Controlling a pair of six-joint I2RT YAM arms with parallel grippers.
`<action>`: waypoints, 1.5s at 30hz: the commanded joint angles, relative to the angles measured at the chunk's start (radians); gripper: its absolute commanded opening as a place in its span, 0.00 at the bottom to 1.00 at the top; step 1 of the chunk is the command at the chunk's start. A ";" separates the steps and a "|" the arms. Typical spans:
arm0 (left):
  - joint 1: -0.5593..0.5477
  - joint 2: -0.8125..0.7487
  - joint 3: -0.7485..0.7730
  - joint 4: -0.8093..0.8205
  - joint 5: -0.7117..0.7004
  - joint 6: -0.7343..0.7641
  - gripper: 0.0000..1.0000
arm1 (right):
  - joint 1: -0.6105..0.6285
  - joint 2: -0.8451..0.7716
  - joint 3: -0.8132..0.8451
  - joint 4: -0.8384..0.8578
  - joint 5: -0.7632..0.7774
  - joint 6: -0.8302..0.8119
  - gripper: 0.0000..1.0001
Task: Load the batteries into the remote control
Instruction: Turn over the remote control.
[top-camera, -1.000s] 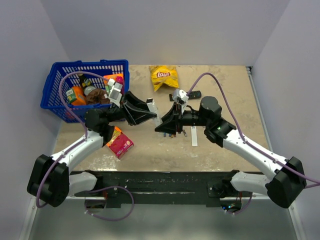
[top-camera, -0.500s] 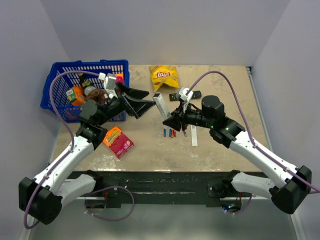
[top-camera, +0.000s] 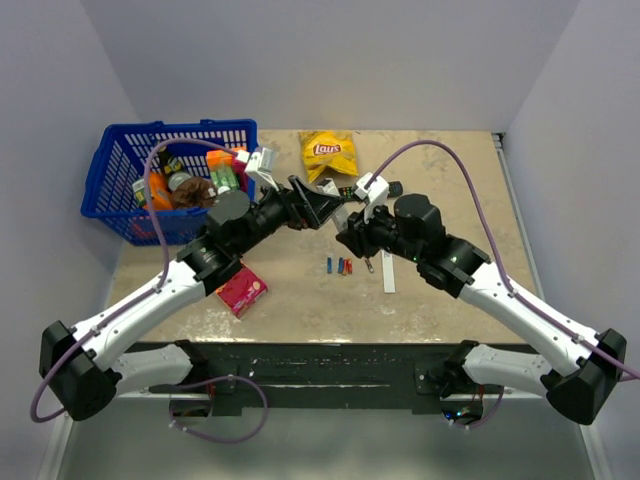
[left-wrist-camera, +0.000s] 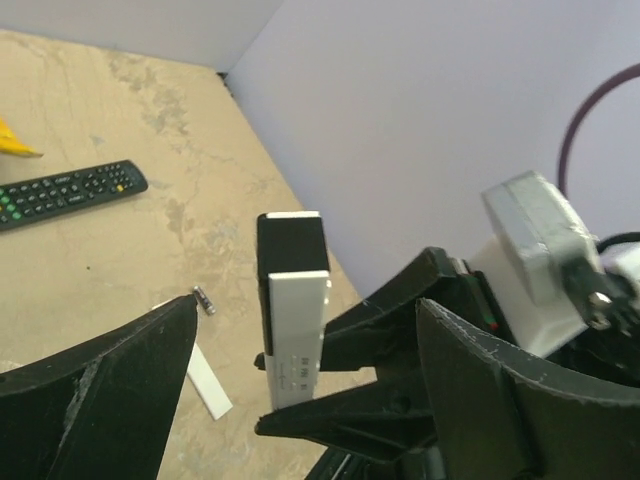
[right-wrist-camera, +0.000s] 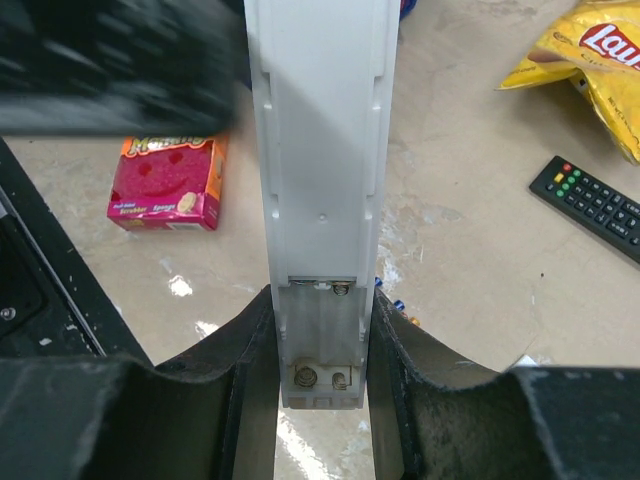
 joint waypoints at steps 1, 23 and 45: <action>-0.040 0.054 0.074 -0.033 -0.121 -0.031 0.93 | 0.019 -0.019 0.042 0.014 0.070 0.000 0.00; -0.132 0.088 0.010 0.070 -0.233 -0.045 0.35 | 0.028 -0.046 -0.016 0.002 0.032 0.025 0.00; 0.352 -0.043 -0.213 0.198 0.443 0.090 0.02 | 0.008 -0.008 0.037 -0.191 0.266 0.313 0.98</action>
